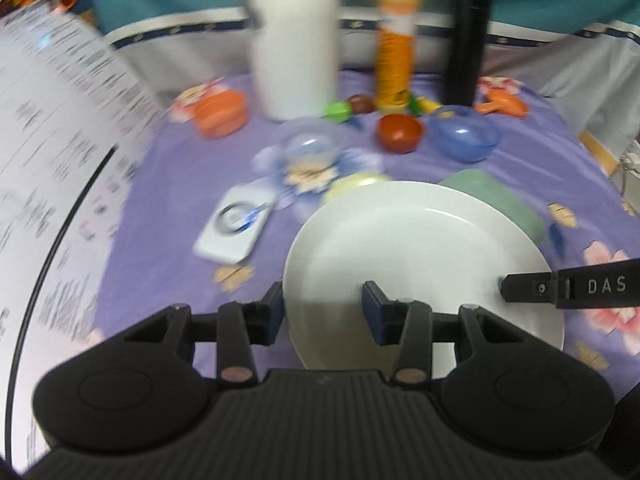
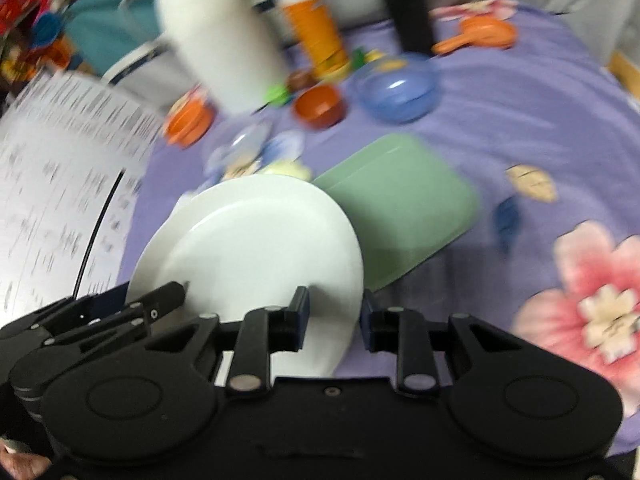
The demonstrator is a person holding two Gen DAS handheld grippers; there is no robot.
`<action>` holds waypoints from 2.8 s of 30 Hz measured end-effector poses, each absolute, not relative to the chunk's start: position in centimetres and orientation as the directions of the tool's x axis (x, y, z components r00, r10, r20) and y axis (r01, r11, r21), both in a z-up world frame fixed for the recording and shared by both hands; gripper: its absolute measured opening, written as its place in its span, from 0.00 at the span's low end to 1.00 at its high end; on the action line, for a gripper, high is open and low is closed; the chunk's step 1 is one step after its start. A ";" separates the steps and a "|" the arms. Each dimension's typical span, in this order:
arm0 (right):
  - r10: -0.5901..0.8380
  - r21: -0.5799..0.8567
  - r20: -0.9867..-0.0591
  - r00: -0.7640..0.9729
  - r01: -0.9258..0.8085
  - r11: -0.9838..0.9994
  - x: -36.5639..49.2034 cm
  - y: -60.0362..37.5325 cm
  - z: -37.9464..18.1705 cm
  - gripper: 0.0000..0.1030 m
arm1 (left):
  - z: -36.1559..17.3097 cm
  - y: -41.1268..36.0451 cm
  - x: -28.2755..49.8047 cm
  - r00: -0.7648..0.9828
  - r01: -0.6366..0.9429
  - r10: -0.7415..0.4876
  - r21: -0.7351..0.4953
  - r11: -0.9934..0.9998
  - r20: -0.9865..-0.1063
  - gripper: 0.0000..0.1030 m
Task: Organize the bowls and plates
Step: 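Lift the white plate with both grippers and lower it beside the white remote, then open both grippers, move to the green square tray and grasp its edge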
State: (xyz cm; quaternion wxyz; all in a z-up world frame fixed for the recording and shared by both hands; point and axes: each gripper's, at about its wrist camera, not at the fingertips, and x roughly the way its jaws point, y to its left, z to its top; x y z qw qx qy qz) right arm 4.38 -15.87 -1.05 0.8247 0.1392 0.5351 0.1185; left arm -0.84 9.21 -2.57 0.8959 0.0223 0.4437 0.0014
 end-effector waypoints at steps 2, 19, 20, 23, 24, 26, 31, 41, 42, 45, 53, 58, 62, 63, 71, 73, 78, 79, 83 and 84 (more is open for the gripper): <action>0.355 0.354 -0.856 0.377 -0.073 0.932 3.5 -13.7 -1.0 0.27 | -3.1 11.1 -1.7 0.597 -0.008 0.031 0.033 0.999 -0.802 0.40; 0.295 0.247 -0.906 0.304 -0.186 0.951 0.4 -4.9 -3.4 0.27 | -7.5 17.6 -4.2 0.570 -0.039 -0.005 -0.033 0.999 -0.822 0.40; 0.290 0.242 -0.907 0.306 -0.184 0.953 0.7 -4.9 -3.6 0.27 | -7.6 17.6 -4.0 0.569 -0.035 -0.009 -0.035 0.999 -0.822 0.40; 0.282 0.237 -0.910 0.304 -0.177 0.955 1.0 -5.1 -4.0 0.27 | -8.2 17.4 -3.6 0.566 -0.028 -0.006 -0.027 0.999 -0.824 0.40; 0.281 0.237 -0.910 0.303 -0.176 0.956 1.1 -5.2 -4.2 0.27 | -8.4 17.3 -3.5 0.564 -0.026 -0.006 -0.025 0.999 -0.826 0.40; 0.274 0.228 -0.913 0.304 -0.177 0.957 1.2 -5.1 -4.4 0.28 | -8.7 17.1 -3.3 0.559 -0.021 -0.004 -0.018 1.000 -0.829 0.40; 0.273 0.223 -0.912 0.305 -0.187 0.957 1.2 -5.1 -4.8 0.42 | -9.0 16.6 -3.1 0.558 0.002 -0.005 -0.004 1.000 -0.830 0.41; 0.309 0.219 -0.857 0.413 -0.251 0.943 0.8 -5.5 -2.3 1.00 | -7.5 16.7 -3.0 0.604 -0.054 0.059 0.033 0.998 -0.795 1.00; 0.313 0.221 -0.854 0.417 -0.254 0.942 0.7 -5.7 -2.2 1.00 | -7.4 16.8 -3.0 0.603 -0.061 0.059 0.028 0.998 -0.795 1.00; 0.324 0.227 -0.842 0.431 -0.261 0.938 0.6 -6.4 -2.0 1.00 | -6.9 16.4 -2.9 0.612 -0.059 0.061 0.031 0.998 -0.789 1.00; 0.289 0.168 -0.809 0.512 -0.270 0.948 0.1 -8.7 -1.3 1.00 | -5.5 14.2 -2.3 0.627 -0.020 0.052 0.051 0.998 -0.777 1.00; 0.267 0.178 -0.807 0.526 -0.215 0.960 0.6 -11.4 -1.3 1.00 | -5.0 12.1 -1.5 0.629 0.006 0.045 0.063 0.998 -0.776 1.00; 0.237 0.172 -0.806 0.543 -0.169 0.971 1.1 -13.6 -1.2 1.00 | -4.8 10.1 -0.5 0.630 0.029 0.037 0.071 0.997 -0.776 1.00; 0.233 0.174 -0.805 0.545 -0.158 0.972 1.2 -14.2 -1.2 1.00 | -4.8 9.5 -0.2 0.629 0.036 0.033 0.072 0.997 -0.776 1.00; 0.155 0.132 -0.799 0.581 -0.082 0.988 2.9 -19.0 -1.5 1.00 | -5.4 4.7 2.5 0.614 0.102 -0.009 0.068 0.992 -0.789 1.00; 0.148 0.135 -0.799 0.583 -0.065 0.989 3.5 -20.2 -1.7 1.00 | -5.6 3.4 3.1 0.610 0.121 -0.022 0.066 0.990 -0.792 1.00; 0.164 0.168 -0.781 0.603 -0.051 0.985 5.2 -22.9 -2.0 0.97 | -6.5 0.6 4.6 0.599 0.150 -0.042 0.061 0.987 -0.799 1.00; 0.171 0.176 -0.777 0.606 -0.051 0.983 5.7 -23.5 -2.1 0.95 | -6.7 0.1 4.9 0.596 0.152 -0.042 0.061 0.987 -0.802 1.00; 0.185 0.192 -0.779 0.599 -0.053 0.980 7.7 -24.7 -2.8 0.91 | -7.7 -1.2 6.4 0.579 0.141 -0.045 0.046 0.989 -0.814 1.00; 0.185 0.192 -0.780 0.598 -0.053 0.980 8.2 -25.0 -3.0 0.90 | -7.9 -1.3 6.7 0.575 0.135 -0.046 0.039 0.990 -0.817 1.00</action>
